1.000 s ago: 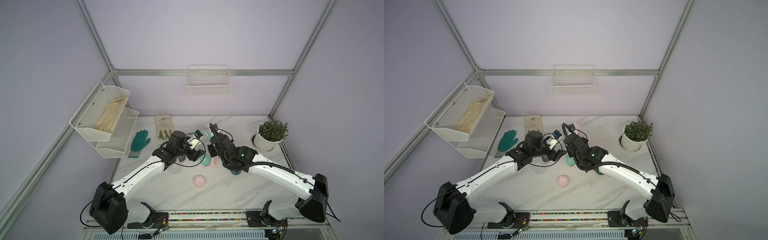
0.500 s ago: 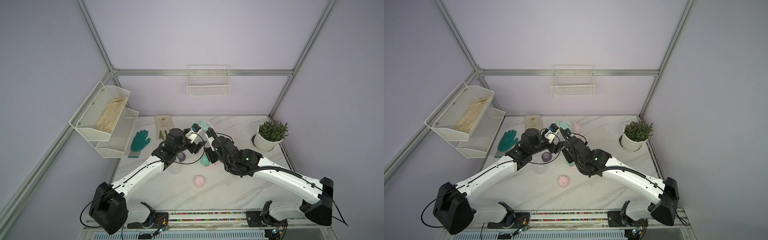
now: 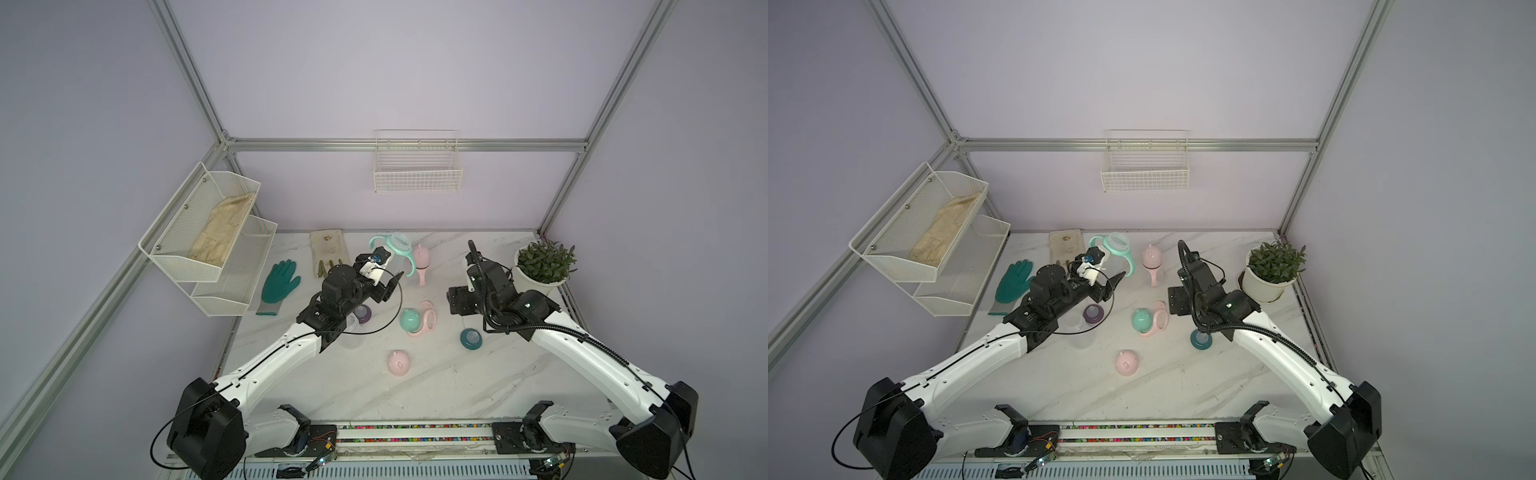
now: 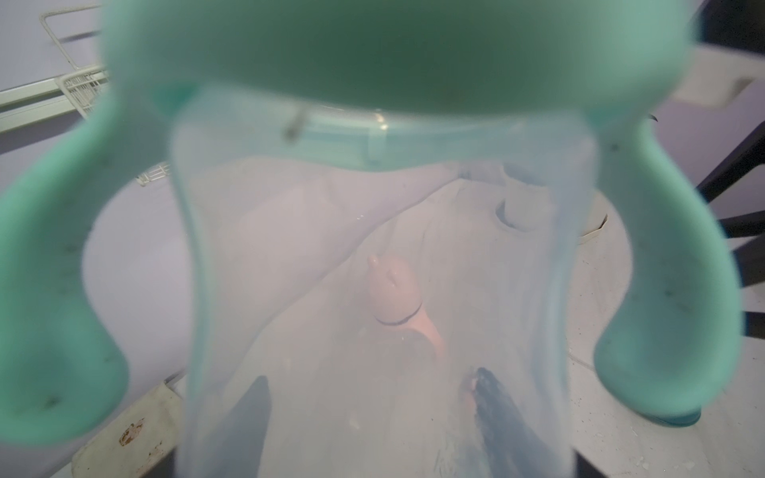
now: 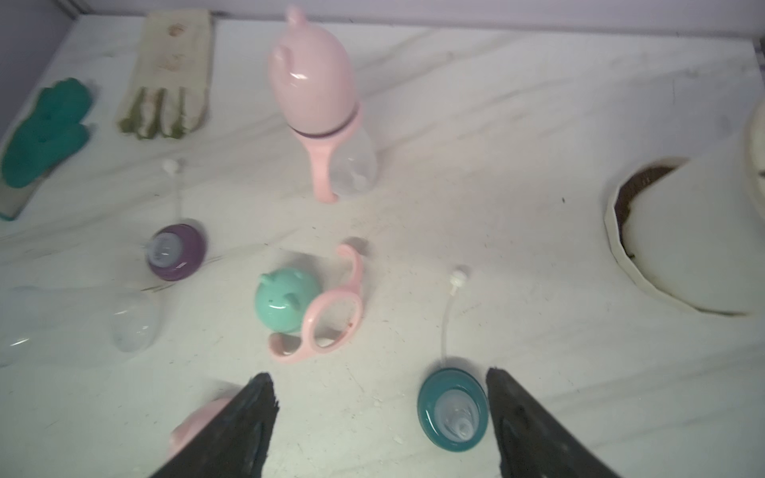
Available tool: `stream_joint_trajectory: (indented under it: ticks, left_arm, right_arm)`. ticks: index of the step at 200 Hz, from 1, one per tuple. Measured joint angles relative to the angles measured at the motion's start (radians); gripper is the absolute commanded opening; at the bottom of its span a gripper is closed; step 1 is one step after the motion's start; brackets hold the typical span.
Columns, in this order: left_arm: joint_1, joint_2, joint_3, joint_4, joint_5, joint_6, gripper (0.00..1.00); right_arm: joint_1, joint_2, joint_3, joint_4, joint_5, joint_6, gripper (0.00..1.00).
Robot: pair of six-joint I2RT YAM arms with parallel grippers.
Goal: Assemble the baby bottles
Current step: Pick up the nipple from the center of the board.
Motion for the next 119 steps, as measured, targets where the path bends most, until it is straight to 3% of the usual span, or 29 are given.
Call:
stream_joint_trajectory:
  ticks: [119]
  left_arm:
    - [0.000, -0.107, -0.067, -0.091, 0.029, 0.033, 0.00]
  right_arm:
    - [-0.161, 0.165, -0.242, 0.063, -0.107, 0.116, 0.95]
